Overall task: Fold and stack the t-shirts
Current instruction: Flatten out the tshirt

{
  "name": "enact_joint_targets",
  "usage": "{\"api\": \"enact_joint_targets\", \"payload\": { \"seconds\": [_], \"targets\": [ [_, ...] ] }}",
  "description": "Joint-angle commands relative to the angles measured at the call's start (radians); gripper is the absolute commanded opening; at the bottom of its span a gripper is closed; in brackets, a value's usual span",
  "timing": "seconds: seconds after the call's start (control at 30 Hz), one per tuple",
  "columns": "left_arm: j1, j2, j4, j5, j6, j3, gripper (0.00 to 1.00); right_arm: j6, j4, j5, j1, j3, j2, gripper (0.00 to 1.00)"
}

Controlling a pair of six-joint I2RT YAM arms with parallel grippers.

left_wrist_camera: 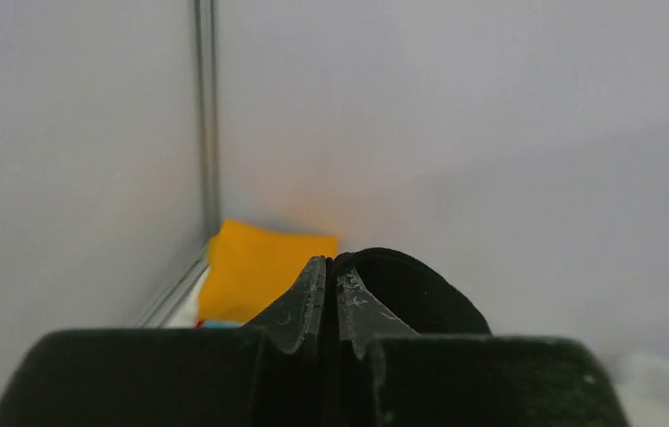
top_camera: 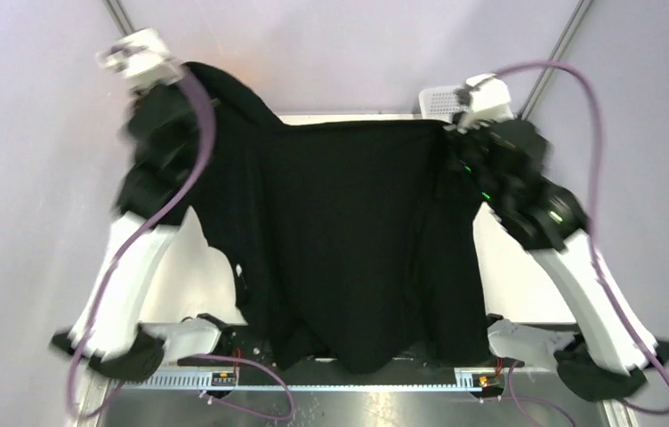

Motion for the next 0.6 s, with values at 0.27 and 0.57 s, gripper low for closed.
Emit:
{"api": "enact_joint_targets", "payload": {
  "seconds": [0.27,0.57],
  "targets": [
    [0.244,1.02,-0.267,0.161,-0.042,0.479,0.96,0.036,0.306,-0.11,-0.174,0.086,0.824,0.47],
    [0.236,0.76,-0.175,0.329,-0.207,0.103,0.99,0.119,0.316,-0.176,-0.173,0.002,0.778,0.99]
  ]
}}
